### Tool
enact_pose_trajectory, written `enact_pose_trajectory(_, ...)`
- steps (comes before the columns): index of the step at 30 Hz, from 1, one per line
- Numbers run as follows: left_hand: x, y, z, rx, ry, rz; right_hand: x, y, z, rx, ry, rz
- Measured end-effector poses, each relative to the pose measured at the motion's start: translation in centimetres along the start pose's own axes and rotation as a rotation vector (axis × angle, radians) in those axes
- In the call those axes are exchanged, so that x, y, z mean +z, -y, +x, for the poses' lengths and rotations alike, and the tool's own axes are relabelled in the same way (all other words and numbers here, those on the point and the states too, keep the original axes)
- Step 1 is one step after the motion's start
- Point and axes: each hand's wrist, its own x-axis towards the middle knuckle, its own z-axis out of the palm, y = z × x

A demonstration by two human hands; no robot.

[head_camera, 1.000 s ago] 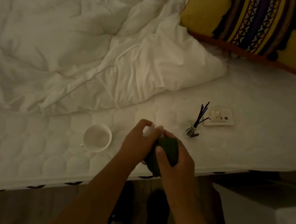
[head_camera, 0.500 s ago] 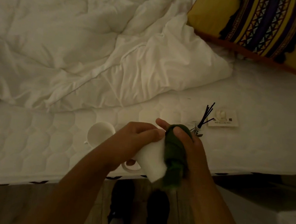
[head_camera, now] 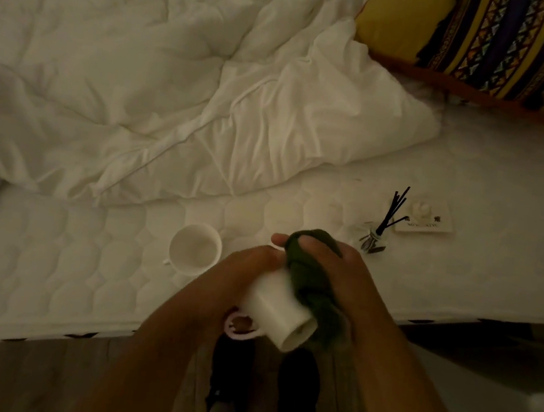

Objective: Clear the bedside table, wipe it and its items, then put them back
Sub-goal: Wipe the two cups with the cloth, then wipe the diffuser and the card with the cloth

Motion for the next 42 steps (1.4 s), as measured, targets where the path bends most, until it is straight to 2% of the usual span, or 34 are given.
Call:
enact_pose_trajectory(2,0.4,-0.4,0.9,0.085,-0.173,0.492,0.8,0.6,0.4,-0.014,-0.194,-0.182)
enact_pose_trajectory(3,0.8,-0.6,1.2,0.112,-0.256,0.603,1.5,0.4,0.4,-0.035,-0.344,-0.26)
enact_pose_trajectory(5,1.8,-0.6,1.7,0.207,-0.421,0.574,3.5,-1.0,-1.0,-0.165,-0.616,-0.289)
enact_pose_trajectory(7,2.4,0.1,2.1,0.269,-0.477,0.41,5.3,-2.5,-2.5,-0.291,-0.714,-0.278)
enact_pose_trajectory(9,2.7,0.8,1.9,0.281,-0.495,0.336,5.5,-3.6,-3.0,-0.338,-0.728,-0.234)
enact_pose_trajectory(12,2.2,1.7,1.5,0.298,-0.429,0.457,3.5,-3.8,-1.9,-0.247,-0.69,-0.216)
enact_pose_trajectory(15,1.1,1.6,2.2,0.374,-0.323,0.717,0.8,-4.0,-0.3,-0.092,-0.635,-0.246)
enact_pose_trajectory(20,0.3,1.5,4.7,0.613,-0.298,1.276,-2.1,-5.3,0.5,-0.023,-0.661,-0.317)
enact_pose_trajectory(22,0.0,1.7,6.1,0.631,-0.322,1.421,-3.0,-5.9,0.3,-0.005,-0.666,-0.322)
enact_pose_trajectory(24,-0.3,2.1,7.5,0.575,-0.337,1.502,-3.9,-6.4,-0.1,-0.009,-0.677,-0.312)
enact_pose_trajectory(31,0.7,4.2,9.1,0.422,-0.415,1.588,-8.0,-7.4,-1.1,-0.006,-0.726,-0.205)
enact_pose_trajectory(35,3.7,3.8,9.9,0.497,-0.563,1.583,-10.4,-7.2,-1.9,-0.029,-0.745,-0.16)
enact_pose_trajectory(38,7.7,3.4,11.3,0.59,-0.443,1.471,-11.6,-7.3,-2.2,-0.029,-0.748,-0.14)
enact_pose_trajectory(40,10.3,3.6,12.7,0.588,-0.334,1.351,-12.0,-7.4,-2.3,-0.037,-0.749,-0.118)
enact_pose_trajectory(42,12.4,4.1,14.0,0.567,-0.295,1.266,-12.4,-7.4,-2.5,-0.055,-0.75,-0.098)
